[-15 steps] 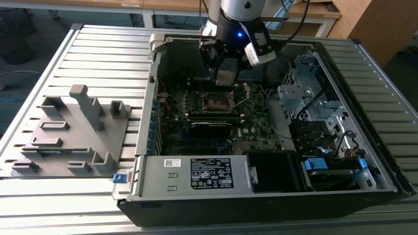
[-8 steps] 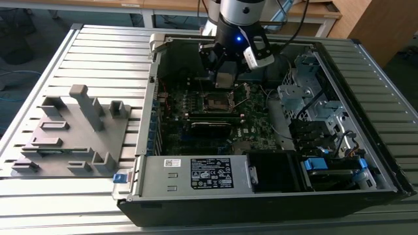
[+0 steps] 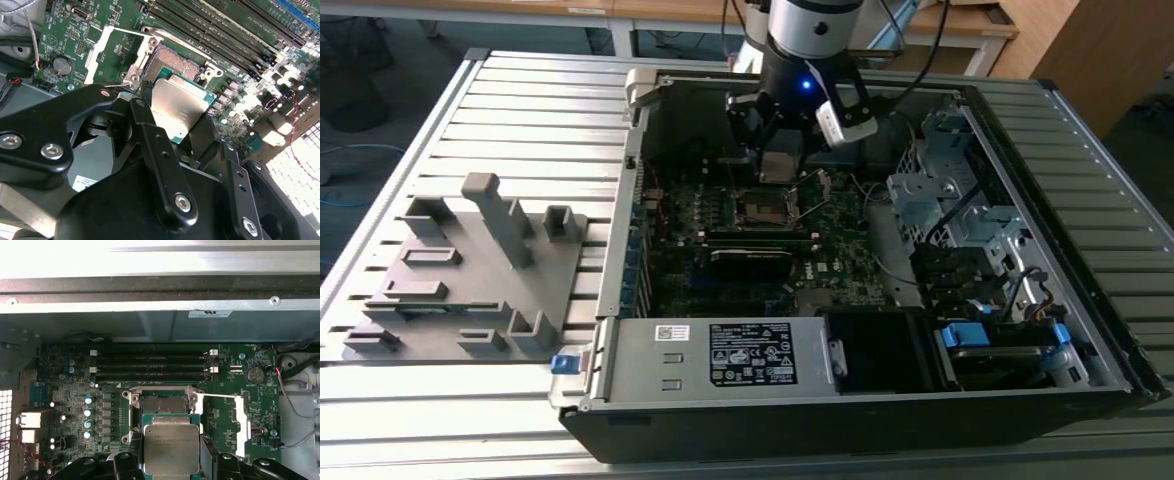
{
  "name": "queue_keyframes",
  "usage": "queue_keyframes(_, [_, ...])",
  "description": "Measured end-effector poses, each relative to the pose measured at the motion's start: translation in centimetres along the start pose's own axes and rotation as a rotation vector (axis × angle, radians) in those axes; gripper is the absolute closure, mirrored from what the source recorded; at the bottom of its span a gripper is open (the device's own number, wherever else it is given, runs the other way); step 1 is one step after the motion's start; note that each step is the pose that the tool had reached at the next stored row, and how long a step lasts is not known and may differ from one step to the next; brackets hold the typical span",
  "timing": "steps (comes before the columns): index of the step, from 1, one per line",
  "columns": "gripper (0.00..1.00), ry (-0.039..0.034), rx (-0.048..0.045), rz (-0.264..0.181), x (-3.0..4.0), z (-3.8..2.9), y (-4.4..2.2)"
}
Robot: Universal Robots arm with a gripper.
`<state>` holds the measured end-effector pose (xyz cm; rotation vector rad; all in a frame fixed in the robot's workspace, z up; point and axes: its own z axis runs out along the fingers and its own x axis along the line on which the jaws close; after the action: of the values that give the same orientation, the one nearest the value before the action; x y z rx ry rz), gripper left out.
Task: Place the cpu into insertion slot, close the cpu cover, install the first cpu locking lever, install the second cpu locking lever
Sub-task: 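Place the cpu into insertion slot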
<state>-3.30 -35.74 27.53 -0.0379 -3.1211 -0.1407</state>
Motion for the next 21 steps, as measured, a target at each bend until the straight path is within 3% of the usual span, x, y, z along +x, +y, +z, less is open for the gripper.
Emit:
queue_keyframes(9, [0.46,0.0000,0.0001,0.000,-0.02,1.01,-0.09])
queue_keyframes(21, [0.46,0.0001,0.0002,0.000,-0.02,1.34,-0.12])
